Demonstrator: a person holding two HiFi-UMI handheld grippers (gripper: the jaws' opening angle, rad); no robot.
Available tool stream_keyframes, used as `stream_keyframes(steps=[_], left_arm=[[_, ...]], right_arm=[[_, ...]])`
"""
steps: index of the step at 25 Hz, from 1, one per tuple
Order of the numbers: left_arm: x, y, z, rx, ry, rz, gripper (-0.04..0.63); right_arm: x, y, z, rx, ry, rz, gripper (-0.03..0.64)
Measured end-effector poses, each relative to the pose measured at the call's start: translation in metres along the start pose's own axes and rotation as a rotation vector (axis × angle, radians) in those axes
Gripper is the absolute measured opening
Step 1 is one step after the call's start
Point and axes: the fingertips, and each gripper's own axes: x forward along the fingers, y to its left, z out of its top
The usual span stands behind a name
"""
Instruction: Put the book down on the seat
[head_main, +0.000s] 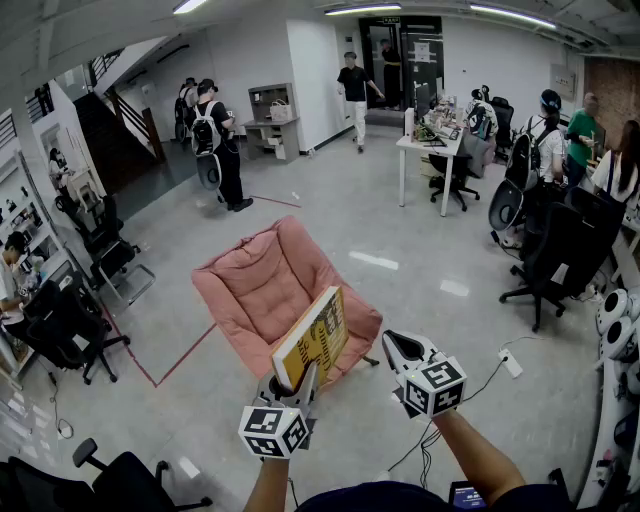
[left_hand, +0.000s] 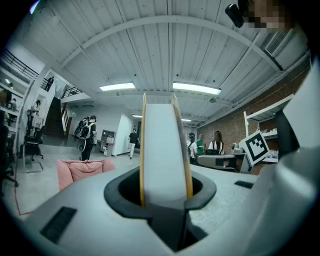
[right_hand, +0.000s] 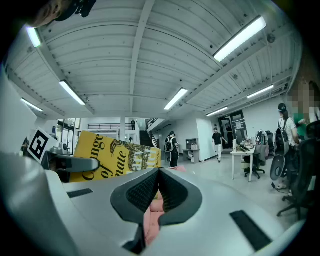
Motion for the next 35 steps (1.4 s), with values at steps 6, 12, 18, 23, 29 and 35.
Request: stream_keyframes(steps=[6, 12, 18, 23, 29, 35], left_arm=[[0.006, -0.002, -0.003, -0.004, 0.000, 0.003, 0.146], [0.016, -0.006, -0.005, -0.005, 0.005, 0.008, 0.146], [0.029, -0.014, -0.009, -0.005, 0.010, 0.015, 0.145], [0.043, -0.023, -0.017, -0.006, 0.019, 0.029, 0.145], [0.051, -0.034, -0.023, -0.017, 0.020, 0.045, 0.146], [0.051, -0.035, -0.019, -0.011, 0.024, 0.066, 0.146]], right_arm=[[0.002, -0.006, -0.002, 0.015, -0.007, 0.004, 0.018], [0.002, -0.018, -0.004, 0.026, -0.006, 0.007, 0.018], [0.002, -0.033, -0.007, 0.025, 0.001, 0.019, 0.018], [0.003, -0.050, -0.014, 0.030, 0.011, 0.035, 0.020], [0.001, -0.066, -0.019, 0.030, 0.016, 0.055, 0.020], [0.000, -0.070, -0.014, 0.043, 0.007, 0.062, 0.019]])
